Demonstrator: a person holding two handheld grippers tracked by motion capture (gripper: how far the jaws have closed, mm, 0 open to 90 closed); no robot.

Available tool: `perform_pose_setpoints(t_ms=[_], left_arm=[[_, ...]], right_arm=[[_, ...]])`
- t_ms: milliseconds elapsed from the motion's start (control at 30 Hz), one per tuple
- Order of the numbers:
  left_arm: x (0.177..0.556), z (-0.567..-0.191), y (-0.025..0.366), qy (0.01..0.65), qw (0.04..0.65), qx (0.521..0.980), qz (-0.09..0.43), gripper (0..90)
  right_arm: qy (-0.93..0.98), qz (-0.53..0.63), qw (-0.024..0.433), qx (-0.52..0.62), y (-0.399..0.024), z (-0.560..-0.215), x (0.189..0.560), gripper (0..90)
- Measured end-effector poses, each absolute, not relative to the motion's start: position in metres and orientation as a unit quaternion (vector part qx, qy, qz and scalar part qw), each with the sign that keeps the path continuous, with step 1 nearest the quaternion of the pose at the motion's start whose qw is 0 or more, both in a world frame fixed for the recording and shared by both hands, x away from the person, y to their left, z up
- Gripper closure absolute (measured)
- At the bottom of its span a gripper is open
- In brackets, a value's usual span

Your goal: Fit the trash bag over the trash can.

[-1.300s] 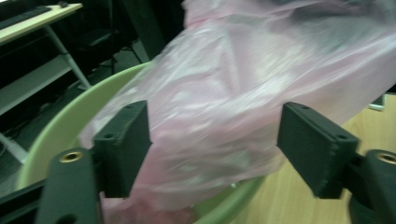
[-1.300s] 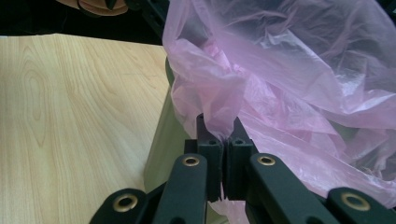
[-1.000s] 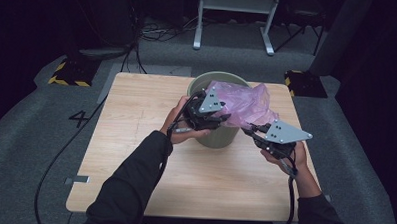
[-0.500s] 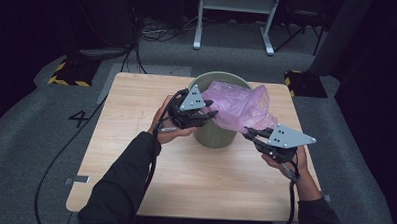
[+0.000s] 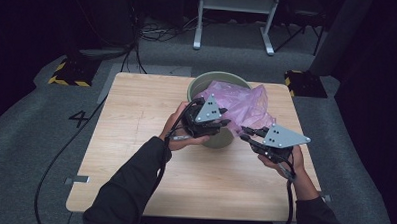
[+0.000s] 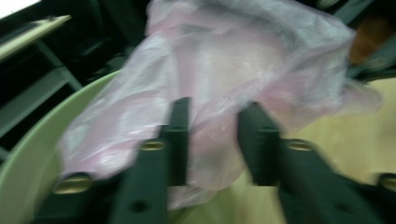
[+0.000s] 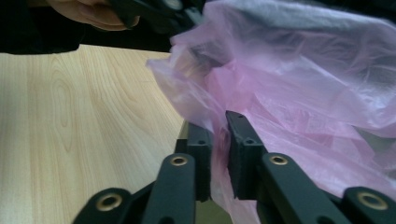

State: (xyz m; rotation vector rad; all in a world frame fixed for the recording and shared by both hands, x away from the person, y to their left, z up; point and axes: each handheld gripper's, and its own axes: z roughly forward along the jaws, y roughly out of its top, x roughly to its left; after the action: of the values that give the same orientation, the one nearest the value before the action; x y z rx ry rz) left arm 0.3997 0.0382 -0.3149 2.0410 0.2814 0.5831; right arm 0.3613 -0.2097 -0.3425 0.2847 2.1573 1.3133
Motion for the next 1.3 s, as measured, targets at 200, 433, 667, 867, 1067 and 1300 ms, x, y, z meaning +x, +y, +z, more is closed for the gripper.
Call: perform_pose_setpoints(t_ms=[200,433,667,867,1067,1300], left_arm=[[0.399,-0.318,0.056,0.115,0.486,0.83,0.247,88.9],[0.396,-0.335,0.081,0.132,0.488,0.827,0.244,88.7],[0.399,-0.35,0.099,0.16,0.492,0.821,0.24,87.1],[0.4,-0.357,0.102,0.17,0.496,0.818,0.236,87.0],[0.401,-0.358,0.101,0.175,0.497,0.817,0.233,87.0],[0.403,-0.358,0.103,0.178,0.502,0.815,0.229,87.1]], right_arm=[[0.81,0.502,0.281,0.113,-0.215,-0.346,0.358,73.3],[0.816,0.497,0.273,0.112,-0.216,-0.352,0.358,75.7],[0.812,0.5,0.272,0.131,-0.224,-0.358,0.359,61.2],[0.772,0.535,0.307,0.153,-0.235,-0.339,0.352,43.9],[0.762,0.545,0.315,0.157,-0.23,-0.328,0.354,36.1],[0.805,0.482,0.316,0.138,-0.209,-0.332,0.374,44.6]])
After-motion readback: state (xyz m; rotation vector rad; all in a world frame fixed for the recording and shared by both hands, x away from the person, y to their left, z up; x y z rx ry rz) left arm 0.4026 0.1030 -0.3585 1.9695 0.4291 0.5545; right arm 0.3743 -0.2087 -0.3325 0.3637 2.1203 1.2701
